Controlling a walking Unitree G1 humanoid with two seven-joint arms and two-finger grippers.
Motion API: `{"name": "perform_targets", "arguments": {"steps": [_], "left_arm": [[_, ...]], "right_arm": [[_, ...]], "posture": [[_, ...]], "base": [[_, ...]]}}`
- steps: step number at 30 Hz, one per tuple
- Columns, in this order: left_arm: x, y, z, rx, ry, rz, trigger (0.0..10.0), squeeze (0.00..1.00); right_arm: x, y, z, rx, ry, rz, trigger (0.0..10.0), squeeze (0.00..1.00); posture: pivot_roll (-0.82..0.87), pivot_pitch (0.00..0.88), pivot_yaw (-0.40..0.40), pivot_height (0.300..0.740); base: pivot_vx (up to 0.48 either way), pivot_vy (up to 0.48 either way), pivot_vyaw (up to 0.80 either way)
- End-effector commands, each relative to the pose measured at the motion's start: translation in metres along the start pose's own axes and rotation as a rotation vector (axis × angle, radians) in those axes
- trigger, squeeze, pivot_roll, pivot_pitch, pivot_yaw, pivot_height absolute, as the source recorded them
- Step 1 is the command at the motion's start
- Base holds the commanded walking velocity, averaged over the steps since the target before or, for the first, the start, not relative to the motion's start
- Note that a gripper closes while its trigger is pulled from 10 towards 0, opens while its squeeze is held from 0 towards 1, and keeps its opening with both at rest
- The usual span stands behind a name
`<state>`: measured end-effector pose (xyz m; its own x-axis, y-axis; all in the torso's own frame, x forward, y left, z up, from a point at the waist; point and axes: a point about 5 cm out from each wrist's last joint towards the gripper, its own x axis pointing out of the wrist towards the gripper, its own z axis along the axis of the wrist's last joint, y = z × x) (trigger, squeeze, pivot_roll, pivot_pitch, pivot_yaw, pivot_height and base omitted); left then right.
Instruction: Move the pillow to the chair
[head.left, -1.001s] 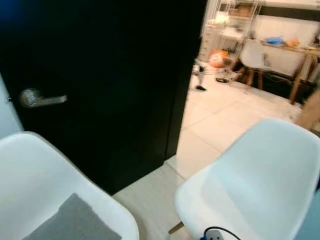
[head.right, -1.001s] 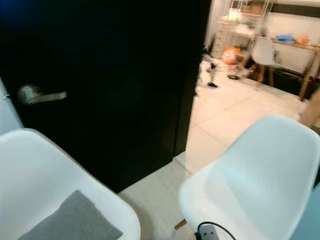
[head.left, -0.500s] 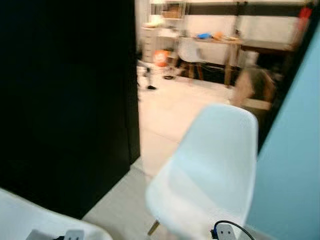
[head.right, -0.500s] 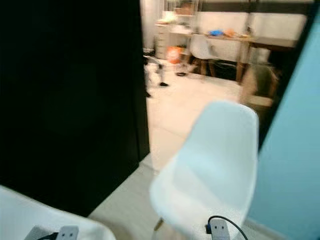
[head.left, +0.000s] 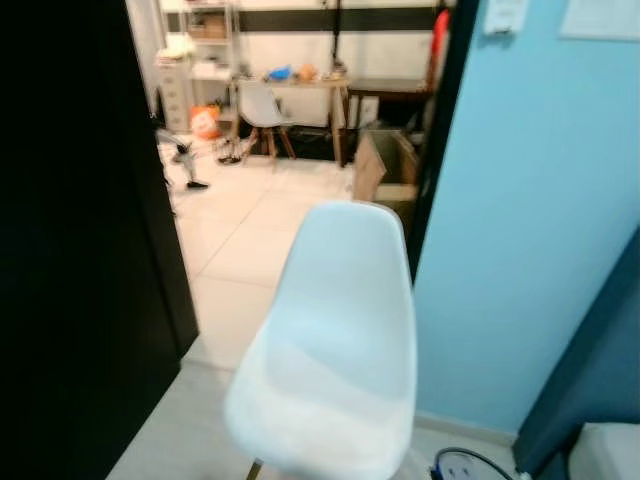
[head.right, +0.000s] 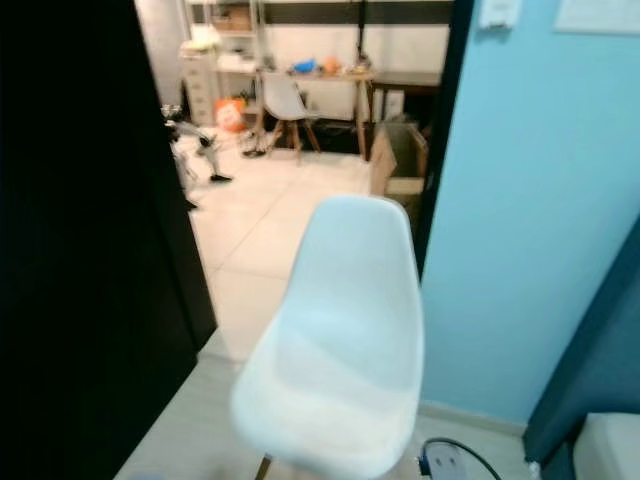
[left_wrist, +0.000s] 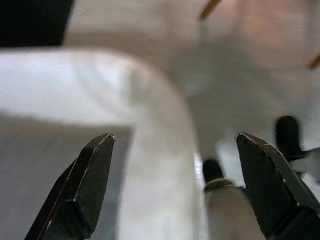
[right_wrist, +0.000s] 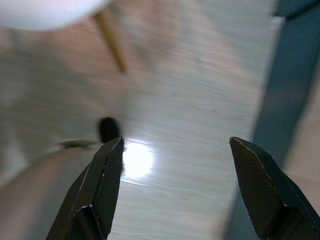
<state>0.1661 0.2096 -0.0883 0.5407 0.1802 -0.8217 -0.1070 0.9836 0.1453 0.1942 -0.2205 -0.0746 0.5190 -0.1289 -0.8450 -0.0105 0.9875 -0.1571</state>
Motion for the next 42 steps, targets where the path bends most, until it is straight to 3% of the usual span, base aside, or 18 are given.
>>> {"name": "perform_targets", "arguments": {"steps": [1,8,14,22,26,34,42], "left_arm": [[0.0,-0.001,0.0,-0.011,-0.001,0.0,10.0,0.0],[-0.001,-0.007,-0.007,-0.014,0.013,-0.007,10.0,0.0],[-0.003,-0.01,-0.014,-0.045,0.025,0.006,10.0,0.0],[-0.005,-0.003,-0.021,-0.054,0.038,0.025,10.0,0.0],[-0.005,0.001,-0.024,-0.072,0.051,0.032,10.0,0.0],[-0.003,-0.006,-0.016,-0.018,0.037,-0.012,10.0,0.0],[-0.002,-0.007,-0.009,0.01,0.018,-0.027,10.0,0.0]], "right_arm": [[0.0,0.004,-0.007,-0.045,0.021,0.022,10.0,0.0],[0.001,0.007,0.002,-0.072,0.004,0.024,10.0,0.0],[0.001,0.015,0.017,-0.166,-0.04,0.059,10.0,0.0],[0.002,0.019,0.017,-0.176,-0.031,0.072,10.0,0.0],[0.001,0.029,0.009,-0.257,-0.012,0.104,10.0,0.0],[0.0,0.019,-0.002,-0.171,0.013,0.071,10.0,0.0],[0.0,0.023,-0.006,-0.146,0.023,0.078,10.0,0.0]], "posture": [[-0.07,0.0,-0.039,0.74],[-0.07,0.0,-0.045,0.74],[-0.05,0.0,-0.073,0.74],[-0.02,0.0,-0.088,0.74],[-0.03,0.0,-0.077,0.74],[-0.05,0.0,-0.045,0.74],[-0.06,0.0,-0.024,0.74]], "base": [[0.0,0.0,-0.78],[0.0,0.0,-0.78],[0.0,0.0,-0.78],[0.0,0.0,-0.78],[0.0,0.0,-0.78],[0.0,0.0,-0.78],[0.0,0.0,-0.78]]}}
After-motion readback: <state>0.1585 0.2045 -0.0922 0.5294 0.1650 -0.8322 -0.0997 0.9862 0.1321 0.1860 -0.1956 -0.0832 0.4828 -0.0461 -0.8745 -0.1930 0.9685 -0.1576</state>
